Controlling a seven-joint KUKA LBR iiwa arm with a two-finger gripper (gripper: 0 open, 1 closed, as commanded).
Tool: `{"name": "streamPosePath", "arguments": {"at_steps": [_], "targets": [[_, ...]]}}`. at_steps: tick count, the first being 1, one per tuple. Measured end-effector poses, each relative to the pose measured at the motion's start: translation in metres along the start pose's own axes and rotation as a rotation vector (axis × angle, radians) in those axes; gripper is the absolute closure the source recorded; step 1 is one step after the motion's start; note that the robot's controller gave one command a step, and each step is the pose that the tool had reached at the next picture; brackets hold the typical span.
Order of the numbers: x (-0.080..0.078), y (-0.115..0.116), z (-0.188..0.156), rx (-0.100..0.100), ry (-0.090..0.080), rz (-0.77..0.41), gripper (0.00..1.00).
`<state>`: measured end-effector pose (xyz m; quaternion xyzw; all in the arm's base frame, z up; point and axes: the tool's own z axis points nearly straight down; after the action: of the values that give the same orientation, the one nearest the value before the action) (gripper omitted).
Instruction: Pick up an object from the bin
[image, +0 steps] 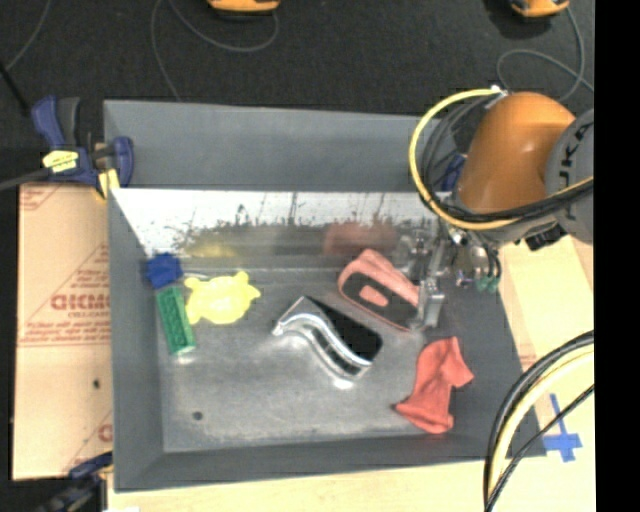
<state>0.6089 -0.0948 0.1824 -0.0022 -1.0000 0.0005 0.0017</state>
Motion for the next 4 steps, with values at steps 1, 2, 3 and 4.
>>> {"name": "streamPosePath", "arguments": {"at_steps": [1, 2, 3, 4], "targets": [[-0.001, 0.0, -0.005, 0.001, -0.008, -0.002, 0.0], [-0.011, -0.003, 0.036, 0.001, -0.016, 0.024, 0.0], [-0.029, 0.008, 0.097, 0.005, -0.048, 0.142, 1.0], [-0.029, 0.008, 0.097, 0.005, -0.048, 0.14, 1.0]]}}
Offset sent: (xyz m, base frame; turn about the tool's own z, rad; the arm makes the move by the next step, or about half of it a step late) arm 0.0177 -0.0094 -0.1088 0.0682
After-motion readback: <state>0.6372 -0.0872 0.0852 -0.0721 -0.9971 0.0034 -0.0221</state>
